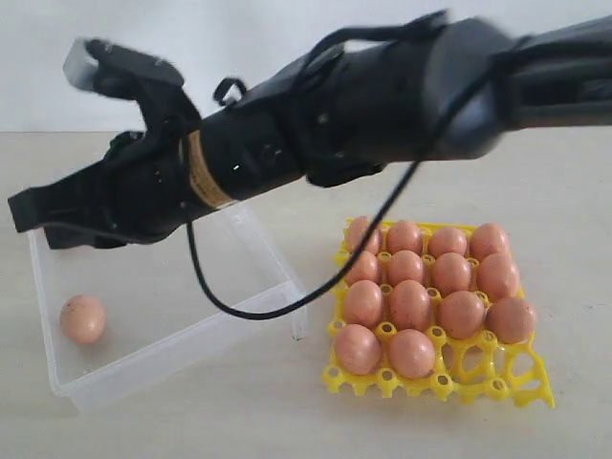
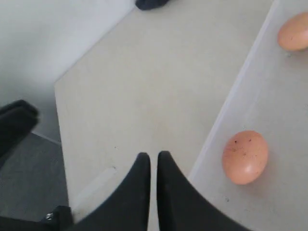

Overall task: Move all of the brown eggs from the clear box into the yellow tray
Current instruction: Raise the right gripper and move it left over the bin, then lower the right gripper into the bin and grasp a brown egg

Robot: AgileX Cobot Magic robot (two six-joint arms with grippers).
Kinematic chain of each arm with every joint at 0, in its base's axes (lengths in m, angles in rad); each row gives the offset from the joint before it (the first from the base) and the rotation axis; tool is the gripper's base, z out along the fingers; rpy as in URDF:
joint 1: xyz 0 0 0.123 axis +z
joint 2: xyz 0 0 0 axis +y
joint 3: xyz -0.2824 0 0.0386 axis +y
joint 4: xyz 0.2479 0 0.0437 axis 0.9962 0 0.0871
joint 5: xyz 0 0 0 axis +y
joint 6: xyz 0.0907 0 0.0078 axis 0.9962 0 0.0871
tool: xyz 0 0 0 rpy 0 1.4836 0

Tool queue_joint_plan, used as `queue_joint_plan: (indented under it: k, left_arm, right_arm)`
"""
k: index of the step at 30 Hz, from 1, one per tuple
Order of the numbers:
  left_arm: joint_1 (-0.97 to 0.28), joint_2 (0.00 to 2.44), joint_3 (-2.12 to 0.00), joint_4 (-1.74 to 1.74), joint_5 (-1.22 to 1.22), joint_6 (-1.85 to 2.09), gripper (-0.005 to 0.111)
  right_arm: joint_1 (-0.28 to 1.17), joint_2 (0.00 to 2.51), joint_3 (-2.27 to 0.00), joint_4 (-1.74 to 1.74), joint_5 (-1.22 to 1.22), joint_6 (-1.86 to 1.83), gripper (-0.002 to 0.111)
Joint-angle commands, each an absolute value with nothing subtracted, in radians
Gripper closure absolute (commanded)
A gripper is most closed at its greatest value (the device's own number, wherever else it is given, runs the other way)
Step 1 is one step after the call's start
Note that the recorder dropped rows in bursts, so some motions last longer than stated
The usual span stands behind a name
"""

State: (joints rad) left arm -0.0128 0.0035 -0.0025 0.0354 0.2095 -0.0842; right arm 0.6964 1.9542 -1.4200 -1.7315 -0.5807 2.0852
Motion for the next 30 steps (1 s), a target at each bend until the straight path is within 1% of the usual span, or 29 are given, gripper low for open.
queue_joint_plan:
  k: [1, 3, 6, 8, 11, 13, 15, 17, 18, 23, 25, 28, 29, 30]
  left_arm:
    - [-0.011, 0.000, 0.000, 0.037, 0.205, -0.086, 0.103]
    - [-0.011, 0.000, 0.000, 0.037, 0.205, -0.086, 0.103]
    - [-0.011, 0.000, 0.000, 0.037, 0.205, -0.086, 0.103]
    - [-0.011, 0.000, 0.000, 0.037, 0.205, -0.086, 0.103]
    - [-0.011, 0.000, 0.000, 0.037, 0.207, -0.086, 0.103]
    - [-0.011, 0.000, 0.000, 0.037, 0.207, -0.086, 0.103]
    - [-0.011, 0.000, 0.000, 0.037, 0.207, -0.086, 0.103]
    - [-0.011, 0.000, 0.000, 0.037, 0.207, -0.086, 0.103]
    - [-0.011, 0.000, 0.000, 0.037, 0.207, -0.086, 0.103]
    - [-0.011, 0.000, 0.000, 0.037, 0.207, -0.086, 0.103]
    - [-0.011, 0.000, 0.000, 0.037, 0.207, -0.086, 0.103]
    - [-0.011, 0.000, 0.000, 0.037, 0.207, -0.086, 0.103]
    - [-0.011, 0.000, 0.000, 0.037, 0.207, -0.086, 0.103]
    - [-0.011, 0.000, 0.000, 0.037, 0.207, -0.086, 0.103]
  right_arm:
    - [0.697, 2.101, -1.582, -1.744, -0.631, 2.031, 0.109]
    - [0.699, 2.118, -1.614, -1.744, -0.641, 1.915, 0.109]
    - [0.724, 2.100, -1.618, -1.744, -0.544, 1.765, 0.109]
    - [0.768, 2.079, -1.618, -1.744, -0.345, 1.736, 0.109]
    - [0.863, 2.063, -1.618, -1.744, 0.030, 1.584, 0.109]
    - [0.950, 2.068, -1.618, -1.744, 0.339, 1.288, 0.109]
    - [1.015, 2.090, -1.624, -1.669, 0.572, 0.935, 0.109]
    - [1.035, 2.106, -1.658, -1.405, 0.697, 0.691, 0.109]
    - [1.020, 2.106, -1.685, -1.194, 0.718, 0.617, 0.109]
    - [0.861, 2.108, -1.829, -0.111, 0.688, 0.093, 0.109]
    - [0.775, 2.124, -1.891, 0.247, 0.713, -0.087, 0.109]
    - [0.658, 2.184, -1.985, 0.561, 0.831, -0.206, 0.108]
    - [0.610, 2.234, -2.040, 0.695, 0.968, -0.268, 0.105]
    - [0.595, 2.260, -2.064, 0.739, 1.027, -0.284, 0.102]
